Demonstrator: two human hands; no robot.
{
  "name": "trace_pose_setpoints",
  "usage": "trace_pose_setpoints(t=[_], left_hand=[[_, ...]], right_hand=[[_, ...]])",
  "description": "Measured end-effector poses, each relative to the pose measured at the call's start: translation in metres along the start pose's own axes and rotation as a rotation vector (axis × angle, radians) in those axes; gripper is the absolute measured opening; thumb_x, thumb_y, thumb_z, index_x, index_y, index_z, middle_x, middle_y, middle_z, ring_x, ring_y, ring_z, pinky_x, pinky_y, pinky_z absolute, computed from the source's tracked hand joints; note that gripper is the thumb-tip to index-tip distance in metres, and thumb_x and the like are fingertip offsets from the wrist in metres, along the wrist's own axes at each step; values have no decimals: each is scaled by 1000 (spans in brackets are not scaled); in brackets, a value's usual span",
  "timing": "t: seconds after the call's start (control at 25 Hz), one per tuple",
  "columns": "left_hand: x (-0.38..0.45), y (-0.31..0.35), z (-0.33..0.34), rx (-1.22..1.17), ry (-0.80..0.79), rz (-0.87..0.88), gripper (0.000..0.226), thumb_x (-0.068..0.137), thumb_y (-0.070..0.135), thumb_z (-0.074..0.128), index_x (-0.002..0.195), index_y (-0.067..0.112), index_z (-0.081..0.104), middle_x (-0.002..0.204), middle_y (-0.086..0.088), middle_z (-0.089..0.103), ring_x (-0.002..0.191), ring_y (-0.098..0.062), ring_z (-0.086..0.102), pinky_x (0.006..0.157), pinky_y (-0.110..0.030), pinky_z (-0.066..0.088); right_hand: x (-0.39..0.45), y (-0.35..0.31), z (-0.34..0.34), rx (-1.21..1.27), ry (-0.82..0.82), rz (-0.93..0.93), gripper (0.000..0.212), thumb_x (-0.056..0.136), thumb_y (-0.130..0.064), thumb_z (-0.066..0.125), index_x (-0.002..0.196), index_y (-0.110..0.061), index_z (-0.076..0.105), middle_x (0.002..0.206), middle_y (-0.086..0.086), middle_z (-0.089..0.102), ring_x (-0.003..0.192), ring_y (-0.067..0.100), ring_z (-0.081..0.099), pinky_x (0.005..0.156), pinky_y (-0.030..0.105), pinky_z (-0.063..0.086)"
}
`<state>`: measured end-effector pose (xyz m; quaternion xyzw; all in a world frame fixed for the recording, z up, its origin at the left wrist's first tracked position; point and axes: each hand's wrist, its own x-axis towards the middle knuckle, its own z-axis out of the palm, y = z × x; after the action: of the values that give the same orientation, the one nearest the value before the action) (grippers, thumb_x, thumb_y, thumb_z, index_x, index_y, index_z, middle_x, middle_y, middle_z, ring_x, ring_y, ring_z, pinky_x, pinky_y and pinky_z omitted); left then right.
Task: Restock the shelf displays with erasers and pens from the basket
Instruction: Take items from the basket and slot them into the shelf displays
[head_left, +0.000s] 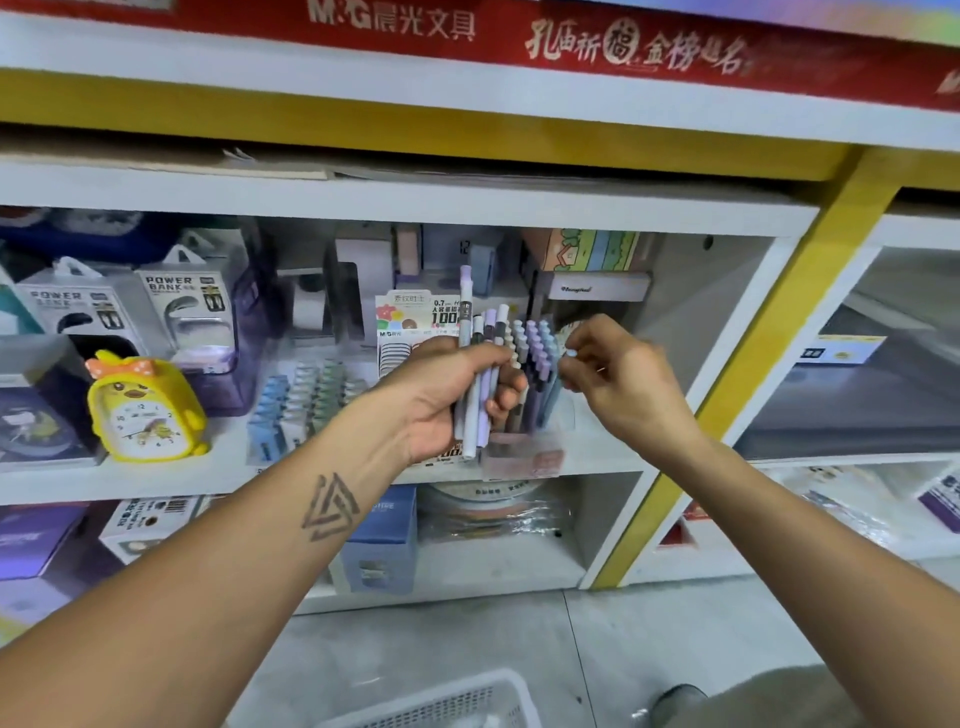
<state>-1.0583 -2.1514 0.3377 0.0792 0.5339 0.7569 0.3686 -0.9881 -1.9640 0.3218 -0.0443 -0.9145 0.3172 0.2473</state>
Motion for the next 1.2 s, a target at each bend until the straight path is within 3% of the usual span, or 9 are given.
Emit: trace_pose_setpoints(t=[0.24, 0.44, 0.56, 0.64, 0.76, 0.84, 1.0, 1.12, 1.2], left_hand=[[2, -1, 4, 8, 19, 11, 12, 94, 5, 58, 104, -3, 59, 68, -18, 62, 49, -20, 53, 40, -18, 40], [-2, -3, -2, 19, -21, 0, 22, 92, 6, 62, 111, -5, 62, 79, -21, 67, 58, -24, 61, 44, -23, 47], [-2, -5, -5, 23, -36, 3, 16, 90, 6, 66, 103, -2, 68, 82, -20, 70, 62, -25, 63, 49, -26, 51], [-2, -5, -6, 39, -42, 7, 9, 89, 7, 67, 94, 0, 70, 79, -19, 69, 61, -25, 63, 49, -26, 51], [-2, -4, -5, 51, -60, 6, 10, 90, 8, 66, 85, 3, 73, 76, -19, 68, 61, -25, 62, 48, -25, 49], [-3, -4, -5, 62, -71, -1, 12, 92, 9, 65, 89, 1, 73, 77, -19, 67, 62, -25, 62, 48, -25, 49], [-7, 0, -10, 76, -72, -18, 19, 94, 11, 62, 99, -5, 71, 84, -21, 71, 68, -27, 68, 55, -29, 55], [-9, 4, -19, 16, -28, -26, 24, 93, 4, 60, 112, -9, 65, 102, -27, 71, 93, -36, 71, 77, -45, 60], [-9, 7, -25, -5, 23, -21, 25, 92, -1, 58, 115, -12, 60, 100, -29, 71, 90, -37, 72, 79, -48, 60]], right_hand=[[-6, -7, 2, -58, -74, -83, 18, 92, -10, 68, 88, -20, 53, 76, -3, 69, 70, 2, 66, 67, 35, 54], [-1, 3, 7, -173, -30, -57, 2, 92, -13, 68, 92, -13, 70, 83, 5, 72, 79, 25, 67, 69, 32, 50], [6, 6, 5, -388, -63, -34, 21, 96, -17, 63, 112, -14, 75, 98, 4, 68, 86, 23, 60, 74, 26, 41], [10, 0, 6, -248, -43, 38, 22, 97, -22, 62, 115, -16, 74, 101, -1, 67, 81, 14, 57, 74, 23, 39], [15, -19, 6, 445, -18, 261, 15, 96, -24, 65, 107, -17, 72, 87, 1, 75, 68, 14, 61, 60, 27, 45], [18, -28, 7, 693, -46, 321, 19, 93, -20, 69, 108, -8, 70, 79, 9, 72, 64, 19, 60, 53, 27, 44], [22, -33, 10, 780, -37, 343, 18, 89, -3, 71, 104, 6, 68, 70, 13, 66, 59, 19, 59, 57, 24, 48], [27, -31, 2, 791, 60, 332, 13, 89, 3, 68, 101, 6, 69, 69, 12, 70, 56, 17, 61, 56, 22, 52], [30, -26, -7, 693, 113, 266, 9, 89, 3, 68, 98, 2, 70, 69, 14, 70, 55, 18, 62, 57, 23, 54]])
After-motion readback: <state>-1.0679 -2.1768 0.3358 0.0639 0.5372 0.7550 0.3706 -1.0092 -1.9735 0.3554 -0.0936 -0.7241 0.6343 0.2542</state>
